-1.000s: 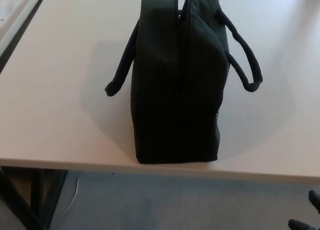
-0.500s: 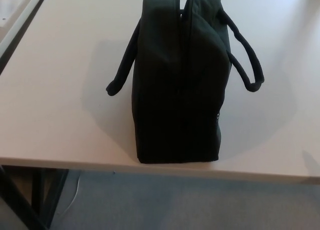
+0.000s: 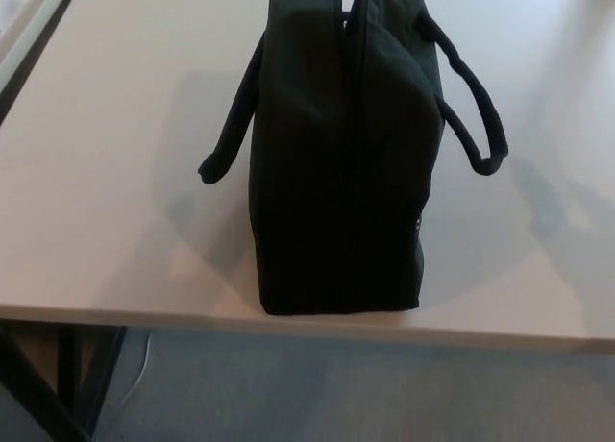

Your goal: A lunch bag is kept on the middle of the desk and the robot uses both its hands to grab the opening of the bag from the left and right and moves its hands away from each other to spread the bag open

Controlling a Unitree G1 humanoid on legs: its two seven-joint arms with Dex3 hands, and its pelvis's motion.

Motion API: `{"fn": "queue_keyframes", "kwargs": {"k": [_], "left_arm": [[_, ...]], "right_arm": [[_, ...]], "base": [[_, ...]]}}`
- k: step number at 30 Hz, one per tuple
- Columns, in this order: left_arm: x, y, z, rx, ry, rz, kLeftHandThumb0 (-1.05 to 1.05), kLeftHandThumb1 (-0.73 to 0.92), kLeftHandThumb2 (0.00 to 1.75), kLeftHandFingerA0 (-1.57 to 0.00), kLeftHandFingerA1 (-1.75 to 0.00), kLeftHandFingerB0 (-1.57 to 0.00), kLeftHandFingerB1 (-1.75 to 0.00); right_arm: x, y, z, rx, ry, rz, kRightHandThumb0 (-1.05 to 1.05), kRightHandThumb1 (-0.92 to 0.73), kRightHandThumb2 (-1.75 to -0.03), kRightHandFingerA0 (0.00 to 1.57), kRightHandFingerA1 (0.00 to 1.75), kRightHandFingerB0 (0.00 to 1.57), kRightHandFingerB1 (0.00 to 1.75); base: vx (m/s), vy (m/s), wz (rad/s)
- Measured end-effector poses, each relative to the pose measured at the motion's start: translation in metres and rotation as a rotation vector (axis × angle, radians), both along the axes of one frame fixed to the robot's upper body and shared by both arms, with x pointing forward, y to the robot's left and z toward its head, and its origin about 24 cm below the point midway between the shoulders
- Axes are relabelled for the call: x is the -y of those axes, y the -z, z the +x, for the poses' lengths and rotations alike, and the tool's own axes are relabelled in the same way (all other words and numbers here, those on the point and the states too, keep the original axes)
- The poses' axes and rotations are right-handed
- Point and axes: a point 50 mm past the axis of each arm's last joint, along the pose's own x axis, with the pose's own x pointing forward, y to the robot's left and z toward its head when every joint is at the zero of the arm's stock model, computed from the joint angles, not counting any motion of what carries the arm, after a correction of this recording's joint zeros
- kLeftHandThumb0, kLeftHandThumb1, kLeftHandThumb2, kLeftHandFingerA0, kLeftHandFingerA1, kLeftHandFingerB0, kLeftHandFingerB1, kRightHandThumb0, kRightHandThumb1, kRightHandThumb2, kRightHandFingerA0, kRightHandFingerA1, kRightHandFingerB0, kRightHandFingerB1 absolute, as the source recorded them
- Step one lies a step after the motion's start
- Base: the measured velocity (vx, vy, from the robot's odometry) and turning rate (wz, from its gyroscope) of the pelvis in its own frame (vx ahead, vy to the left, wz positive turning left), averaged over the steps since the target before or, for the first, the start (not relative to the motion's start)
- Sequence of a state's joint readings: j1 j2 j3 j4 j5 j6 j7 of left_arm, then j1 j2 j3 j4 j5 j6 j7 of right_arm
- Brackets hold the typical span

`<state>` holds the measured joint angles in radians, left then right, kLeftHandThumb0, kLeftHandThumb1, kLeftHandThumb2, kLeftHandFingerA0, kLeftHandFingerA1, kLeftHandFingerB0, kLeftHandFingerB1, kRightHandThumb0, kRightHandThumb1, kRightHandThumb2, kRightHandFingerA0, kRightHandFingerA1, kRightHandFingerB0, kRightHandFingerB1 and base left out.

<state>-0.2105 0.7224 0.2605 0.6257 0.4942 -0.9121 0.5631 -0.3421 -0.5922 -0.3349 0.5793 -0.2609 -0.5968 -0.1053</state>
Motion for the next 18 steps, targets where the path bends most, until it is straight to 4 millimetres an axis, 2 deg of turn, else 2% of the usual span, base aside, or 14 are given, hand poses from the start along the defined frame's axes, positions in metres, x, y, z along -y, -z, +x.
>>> {"fn": "queue_keyframes", "kwargs": {"k": [1,3,4,5,6,7,8,9,10,12,13,15,17,18], "left_arm": [[0.002,-0.003,0.003,0.01,0.008,0.012,0.06,0.37,0.85,-0.08,-0.49,-0.05,-0.47],[0.009,-0.013,0.013,0.035,0.038,0.046,0.05,0.37,0.85,-0.08,-0.49,-0.06,-0.47],[0.012,-0.016,0.016,0.042,0.049,0.058,0.06,0.34,0.82,-0.09,-0.49,-0.05,-0.48],[0.016,-0.019,0.021,0.05,0.066,0.076,0.05,0.37,0.83,-0.1,-0.48,0.0,-0.45],[0.02,-0.021,0.026,0.053,0.081,0.093,0.05,0.37,0.83,-0.1,-0.48,0.0,-0.45],[0.024,-0.021,0.03,0.05,0.093,0.106,0.05,0.57,0.58,-0.2,-0.3,-0.09,-0.27],[0.027,-0.021,0.033,0.044,0.103,0.117,0.06,0.42,0.89,-0.1,-0.47,0.0,-0.45],[0.031,-0.019,0.036,0.034,0.115,0.132,0.06,0.42,0.89,-0.1,-0.47,0.0,-0.45],[0.033,-0.017,0.038,0.025,0.124,0.143,0.08,0.61,0.58,-0.28,-0.3,-0.12,-0.31],[0.04,-0.012,0.045,-0.007,0.147,0.176,0.06,0.61,0.58,-0.29,-0.3,-0.18,-0.31],[0.043,-0.01,0.048,-0.019,0.155,0.189,0.03,0.41,0.9,-0.09,-0.47,-0.08,-0.47],[0.051,-0.004,0.053,-0.054,0.18,0.23,0.01,0.41,0.89,-0.11,-0.47,-0.12,-0.48],[0.058,0.004,0.058,-0.089,0.204,0.268,0.0,0.41,0.88,-0.1,-0.47,-0.09,-0.47],[0.06,0.007,0.059,-0.103,0.213,0.282,0.03,0.59,0.6,-0.25,-0.31,-0.07,-0.27]], "right_arm": [[-0.002,-0.004,0.004,0.003,-0.006,-0.019,-0.41,-0.58,-0.58,0.52,0.4,0.25,0.3],[-0.011,-0.015,0.016,0.011,-0.03,-0.074,-0.44,-0.62,-0.59,0.56,0.4,0.25,0.3],[-0.014,-0.019,0.02,0.013,-0.039,-0.094,-0.49,-0.64,-0.59,0.76,0.46,0.3,0.31],[-0.019,-0.024,0.026,0.014,-0.054,-0.127,-0.53,-0.68,-0.61,0.95,0.71,0.33,0.31],[-0.024,-0.028,0.032,0.015,-0.067,-0.155,-0.53,-0.68,-0.61,0.95,0.71,0.33,0.31],[-0.028,-0.031,0.036,0.014,-0.077,-0.177,-0.52,-0.66,-0.6,0.85,0.57,0.32,0.31],[-0.032,-0.033,0.04,0.011,-0.087,-0.198,-0.62,-0.62,-0.87,0.68,0.57,0.25,0.43],[-0.037,-0.035,0.044,0.009,-0.097,-0.219,-0.62,-0.62,-0.87,0.68,0.57,0.25,0.43],[-0.04,-0.037,0.047,0.007,-0.106,-0.237,-0.53,-0.68,-0.6,0.67,0.42,0.28,0.31],[-0.05,-0.04,0.055,-0.001,-0.129,-0.288,-0.53,-0.62,-0.59,0.68,0.42,0.28,0.3],[-0.054,-0.042,0.058,-0.004,-0.137,-0.306,-0.45,-0.52,-0.56,0.49,0.36,0.26,0.3],[-0.063,-0.045,0.065,-0.011,-0.157,-0.352,-0.51,-0.44,-0.67,0.36,0.41,0.19,0.36],[-0.072,-0.048,0.071,-0.015,-0.177,-0.395,-0.47,-0.44,-0.65,0.33,0.4,0.15,0.34],[-0.075,-0.05,0.072,-0.014,-0.185,-0.412,-0.32,-0.46,-0.61,0.29,0.38,0.2,0.33]], "base": [[0.0,0.0,0.0],[0.0,0.0,0.0],[0.0,0.0,0.0],[0.0,0.0,0.0],[0.0,0.0,0.0],[0.0,0.0,0.0],[0.0,0.0,0.0],[0.0,0.0,0.0],[0.0,0.0,0.0],[0.0,0.0,0.0],[0.0,0.0,0.0],[0.0,0.0,0.0],[0.0,0.0,0.0],[0.0,0.0,0.0]]}}
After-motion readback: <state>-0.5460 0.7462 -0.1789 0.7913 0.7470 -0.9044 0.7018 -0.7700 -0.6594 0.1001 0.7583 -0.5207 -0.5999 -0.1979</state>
